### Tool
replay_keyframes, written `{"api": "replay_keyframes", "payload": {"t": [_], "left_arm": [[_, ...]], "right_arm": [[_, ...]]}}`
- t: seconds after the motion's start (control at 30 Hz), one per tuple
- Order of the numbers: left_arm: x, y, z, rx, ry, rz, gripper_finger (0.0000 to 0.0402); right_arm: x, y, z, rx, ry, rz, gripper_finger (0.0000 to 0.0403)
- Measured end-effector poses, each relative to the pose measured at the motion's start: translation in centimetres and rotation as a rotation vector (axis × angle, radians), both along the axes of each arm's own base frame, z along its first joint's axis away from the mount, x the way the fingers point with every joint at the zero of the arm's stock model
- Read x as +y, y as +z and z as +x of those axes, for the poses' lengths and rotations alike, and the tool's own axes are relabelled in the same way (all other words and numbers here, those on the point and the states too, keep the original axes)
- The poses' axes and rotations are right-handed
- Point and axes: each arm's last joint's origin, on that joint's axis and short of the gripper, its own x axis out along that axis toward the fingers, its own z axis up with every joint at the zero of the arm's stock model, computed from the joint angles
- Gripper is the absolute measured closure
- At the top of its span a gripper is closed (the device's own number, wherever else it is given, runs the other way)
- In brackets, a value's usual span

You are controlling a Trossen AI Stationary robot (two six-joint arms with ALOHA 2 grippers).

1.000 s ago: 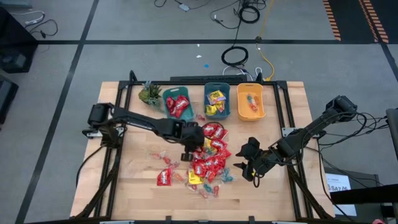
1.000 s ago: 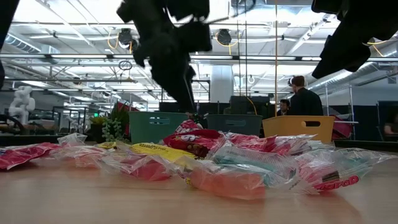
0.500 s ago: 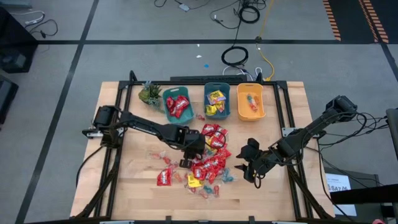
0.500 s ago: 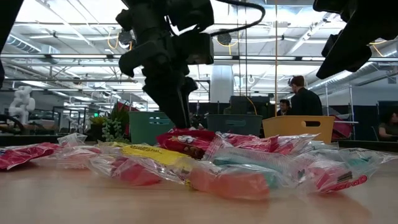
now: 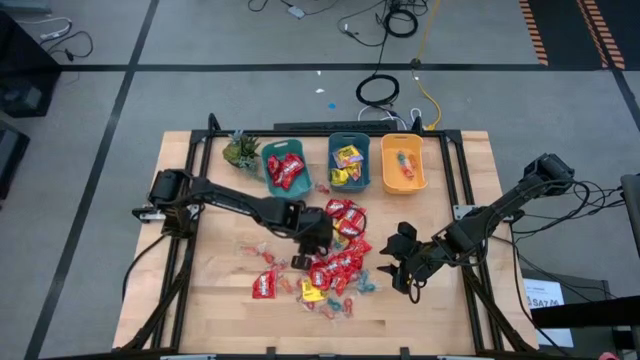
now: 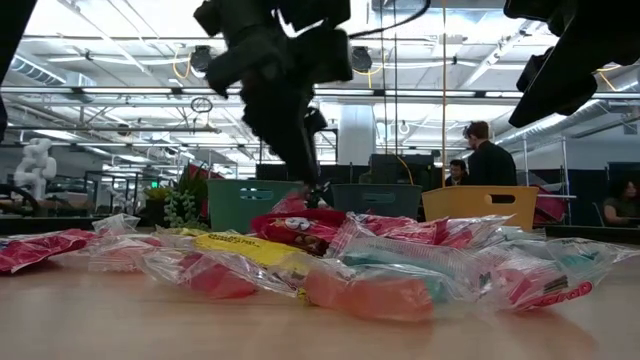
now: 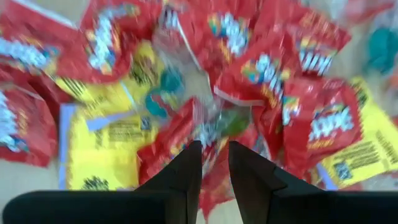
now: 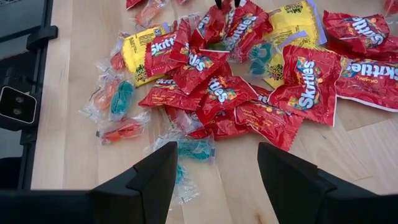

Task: Sort candy
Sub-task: Put the red candy into the green bin

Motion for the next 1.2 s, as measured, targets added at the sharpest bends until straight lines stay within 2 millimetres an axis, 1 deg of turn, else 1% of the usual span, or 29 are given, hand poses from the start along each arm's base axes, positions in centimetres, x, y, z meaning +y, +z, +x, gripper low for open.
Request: {"api": "replay_keyframes", "payload": {"t": [0.07, 0.17, 0.33, 0.47, 0.57, 0.73, 0.9, 1.13, 1.2], "left_arm": [[0.0, 0.5, 0.3, -0.015, 0.0, -0.002, 0.0313], [0.0, 0.7, 0.3, -0.018, -0.005, 0.0, 0.0314], [0.0, 0.2, -0.6, 0.092, -0.016, -0.008, 0.0314], [0.1, 0.0, -1.0, 0.139, -0.021, 0.0, 0.0314], [0.0, 0.0, -0.9, 0.126, -0.052, 0.013, 0.0314], [0.0, 0.1, -0.6, 0.092, -0.056, 0.018, 0.0314], [-0.2, -1.0, -0.3, 0.108, -0.06, 0.018, 0.0314], [-1.2, -2.9, 0.2, 0.14, -0.083, 0.022, 0.0314], [-1.3, -3.2, 0.3, 0.145, -0.087, 0.023, 0.0321]], "right_arm": [[0.0, 0.0, 0.0, 0.0, 0.0, 0.0, 0.0189], [0.0, 0.0, 0.0, 0.0, 0.0, 0.0, 0.0189], [0.0, 0.0, 0.0, -0.001, -0.001, 0.003, 0.0189], [0.0, 0.0, 0.0, -0.002, 0.001, 0.005, 0.0189], [0.0, 0.0, 0.0, -0.003, 0.001, 0.006, 0.0189], [0.0, 0.0, 0.0, -0.003, -0.005, 0.011, 0.0189], [0.0, 0.0, 0.0, -0.004, -0.005, 0.012, 0.0189], [0.1, 0.1, 0.1, -0.009, -0.008, 0.018, 0.0189], [0.1, 0.1, 0.1, -0.01, -0.008, 0.019, 0.0189]]}}
